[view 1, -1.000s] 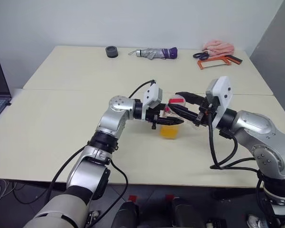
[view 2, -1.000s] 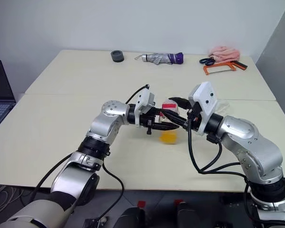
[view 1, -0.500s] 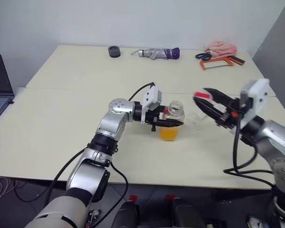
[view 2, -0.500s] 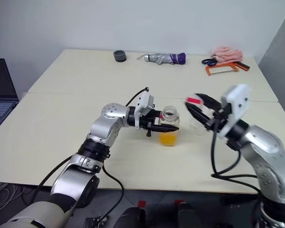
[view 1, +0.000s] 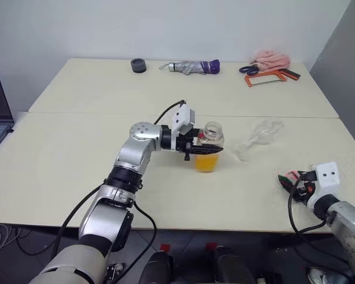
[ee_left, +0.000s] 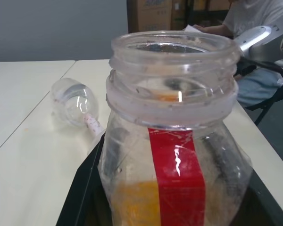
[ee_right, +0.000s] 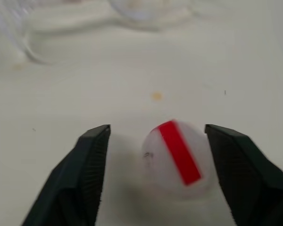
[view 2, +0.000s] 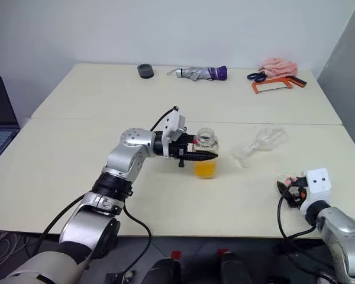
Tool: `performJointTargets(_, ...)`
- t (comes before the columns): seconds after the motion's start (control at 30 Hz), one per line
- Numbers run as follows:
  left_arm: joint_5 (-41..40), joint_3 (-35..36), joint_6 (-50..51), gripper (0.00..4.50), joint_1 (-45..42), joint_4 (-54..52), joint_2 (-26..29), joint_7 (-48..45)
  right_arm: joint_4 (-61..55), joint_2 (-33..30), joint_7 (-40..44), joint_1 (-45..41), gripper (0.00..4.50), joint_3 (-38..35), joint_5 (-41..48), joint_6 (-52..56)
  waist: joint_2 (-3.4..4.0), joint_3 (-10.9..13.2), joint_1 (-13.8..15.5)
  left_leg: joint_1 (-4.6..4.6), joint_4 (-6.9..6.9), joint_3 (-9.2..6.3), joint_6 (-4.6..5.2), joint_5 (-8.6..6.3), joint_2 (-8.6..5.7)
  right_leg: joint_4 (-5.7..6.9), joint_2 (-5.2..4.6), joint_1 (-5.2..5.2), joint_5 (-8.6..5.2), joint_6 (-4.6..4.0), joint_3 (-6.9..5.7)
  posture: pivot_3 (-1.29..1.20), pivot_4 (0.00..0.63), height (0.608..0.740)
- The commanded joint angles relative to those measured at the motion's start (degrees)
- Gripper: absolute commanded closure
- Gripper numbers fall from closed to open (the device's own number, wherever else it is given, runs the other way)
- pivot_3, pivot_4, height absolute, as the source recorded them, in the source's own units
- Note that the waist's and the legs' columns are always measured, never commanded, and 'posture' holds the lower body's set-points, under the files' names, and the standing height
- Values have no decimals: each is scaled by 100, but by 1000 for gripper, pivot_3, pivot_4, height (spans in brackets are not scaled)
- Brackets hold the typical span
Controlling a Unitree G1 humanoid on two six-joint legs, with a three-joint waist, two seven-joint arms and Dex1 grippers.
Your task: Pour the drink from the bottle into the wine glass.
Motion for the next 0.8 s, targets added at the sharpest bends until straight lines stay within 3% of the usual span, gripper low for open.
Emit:
performJointTargets(0.03, -144, 269, 27, 2760, -55, -282, 130, 173, -368, -129, 157, -59, 0, -316, 126, -95, 0, 0, 3, 0, 0, 0, 0, 0, 0, 0, 0, 0, 0, 0, 0, 0, 150, 740)
performJointTargets(0.2, -113, 780, -5, 2760, -70, -180, 358, 994, -1212, -792, 859, -169, 0, -213, 331, -69, 0, 1, -2, 0, 0, -6, 0, 0, 0, -1, 1, 0, 0, 1, -1, 0, 150, 740)
performJointTargets(0.37, 122, 1427, -228, 2760, -133, 189, 515, 2533, -1733, -919, 1309, -1473, 0, 806, 866, 399, -2, 2, -52, 12, 1, -15, 0, 0, 6, 0, 5, 4, 0, 1, -1, 0, 150, 740)
performJointTargets(0.5, 305, 2008, -389, 2763, -148, 704, 729, 4047, -1132, -225, 1376, -3103, 0, 2059, 662, 446, -7, 4, -82, 7, 4, -28, -1, 0, 8, 0, 6, 3, 0, 1, -11, 0, 150, 740)
performJointTargets(0.67, 245, 2374, -417, 2765, 38, 900, 948, 4706, -18, 632, 1457, -4286, 0, 3145, 51, 154, -9, 4, -71, -8, 3, -41, -25, 14, 8, 0, -20, -10, 1, -1, -19, 0, 150, 740)
performJointTargets(0.8, 164, 2584, -483, 2765, 94, 1040, 1033, 4916, 619, 1160, 1483, -4766, 0, 3576, -363, -115, -12, 2, -4, -26, 13, -42, -27, 15, -3, -3, -44, -19, 2, 1, -25, 0, 150, 740)
